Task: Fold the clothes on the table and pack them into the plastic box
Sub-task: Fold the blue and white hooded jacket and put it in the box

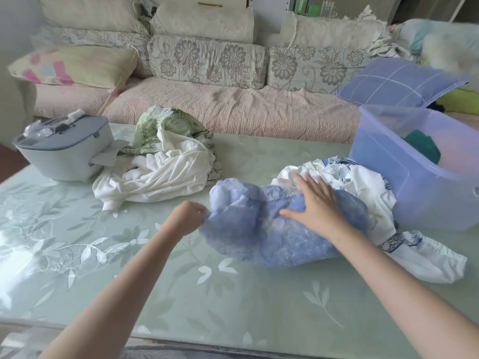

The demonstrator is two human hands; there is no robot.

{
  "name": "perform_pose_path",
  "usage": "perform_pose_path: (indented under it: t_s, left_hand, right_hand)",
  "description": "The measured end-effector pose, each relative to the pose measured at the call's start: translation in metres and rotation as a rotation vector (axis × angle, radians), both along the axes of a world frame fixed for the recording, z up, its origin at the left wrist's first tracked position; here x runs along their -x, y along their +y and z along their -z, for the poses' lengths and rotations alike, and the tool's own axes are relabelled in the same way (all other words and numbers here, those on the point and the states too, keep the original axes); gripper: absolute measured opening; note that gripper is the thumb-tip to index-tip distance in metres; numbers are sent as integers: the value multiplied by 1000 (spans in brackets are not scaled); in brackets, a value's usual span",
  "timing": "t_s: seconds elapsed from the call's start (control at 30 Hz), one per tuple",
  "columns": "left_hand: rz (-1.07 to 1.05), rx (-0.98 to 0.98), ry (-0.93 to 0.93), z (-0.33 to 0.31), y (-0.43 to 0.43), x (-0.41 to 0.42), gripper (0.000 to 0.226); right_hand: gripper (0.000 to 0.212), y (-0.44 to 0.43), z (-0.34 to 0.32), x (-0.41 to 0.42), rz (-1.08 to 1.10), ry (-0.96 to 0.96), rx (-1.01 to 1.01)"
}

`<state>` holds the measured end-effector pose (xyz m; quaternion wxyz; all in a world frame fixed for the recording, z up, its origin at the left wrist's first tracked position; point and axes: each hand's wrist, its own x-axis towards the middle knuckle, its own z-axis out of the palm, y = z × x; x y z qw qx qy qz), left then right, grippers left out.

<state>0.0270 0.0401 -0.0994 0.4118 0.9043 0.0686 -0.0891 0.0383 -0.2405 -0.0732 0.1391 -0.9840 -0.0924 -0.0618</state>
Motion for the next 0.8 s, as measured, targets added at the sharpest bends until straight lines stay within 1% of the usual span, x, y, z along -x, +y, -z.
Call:
perform_pose_path:
  t_s: [0.03, 0.07, 0.1, 0.13, 0.17, 0.2, 0.23, 0.27, 0.3, 0.33, 0.37, 0.4, 0.43, 0.47, 0.5, 0.53, 0.57, 0.63, 0.67, 0.7, 0.77, 0.8]
  left_hand:
    - [29, -83, 55, 1, 7, 1, 23]
    - [49, -135, 94, 2, 15, -1, 20]
    - [49, -190, 126, 2, 20, -2, 15]
    - [34, -220, 117, 3, 25, -7, 18]
    - [-11, -230, 47, 3, 28, -13, 27]
    - [-60, -204, -58, 0, 26, -16, 33]
    - [-102, -152, -157, -6, 19, -16, 34]
    - [-102, -84, -250, -12, 11, -15, 35]
    - [-53, -28, -296, -19, 0, -12, 38]
    - [38, -7, -303, -23, -10, -11, 42]
    - [139, -16, -263, -23, -20, -10, 45]
    - [221, -62, -195, -21, -28, -9, 46]
    - [256, -139, -134, -18, -32, -8, 47]
    - [250, -238, -92, -15, -34, -7, 49]
    - [221, -337, -64, -11, -34, -6, 51]
    - [204, -404, -52, -9, -34, -4, 55]
    - [209, -430, -40, -6, -35, -2, 56]
    - [255, -447, -32, -4, -38, 2, 50]
    - [267, -447, -37, -5, -39, 2, 46]
    - [271, -439, -43, -5, -40, 2, 44]
    - [277, -458, -62, -3, -43, 1, 42]
    - [281, -473, -83, -1, -44, 2, 35]
  right_hand:
    - [82, -3, 1, -1, 63, 114, 60]
    - [76, -2, 3, 4, 69, 163, 43]
    - [61, 2, 8, 12, 23, 140, -1]
    - [43, 8, 12, 22, -70, 39, -26]
    - [28, 16, 18, 33, -166, -87, -30]
    - [21, 23, 23, 45, -251, -178, -54]
    - [20, 28, 30, 54, -316, -189, -60]
    - [22, 35, 35, 61, -361, -137, -57]
    - [29, 42, 36, 67, -367, -19, -44]
    - [39, 43, 34, 72, -359, 107, -26]
    - [46, 42, 28, 73, -331, 215, -47]
    - [45, 39, 18, 70, -290, 249, -157]
    - [39, 35, 4, 64, -224, 226, -338]
    - [33, 27, -7, 53, -133, 154, -514]
    - [26, 16, -15, 40, -54, 58, -596]
    - [17, 7, -22, 27, -10, -20, -568]
    - [17, 0, -25, 16, 8, -22, -483]
    - [50, -7, -16, -1, -18, 157, -240]
    - [63, -6, -11, -5, -39, 237, -127]
    - [72, -2, -7, -7, -67, 290, -55]
    - [81, 7, -6, -3, -125, 390, -56]
    - [79, 11, -6, 0, -154, 424, -31]
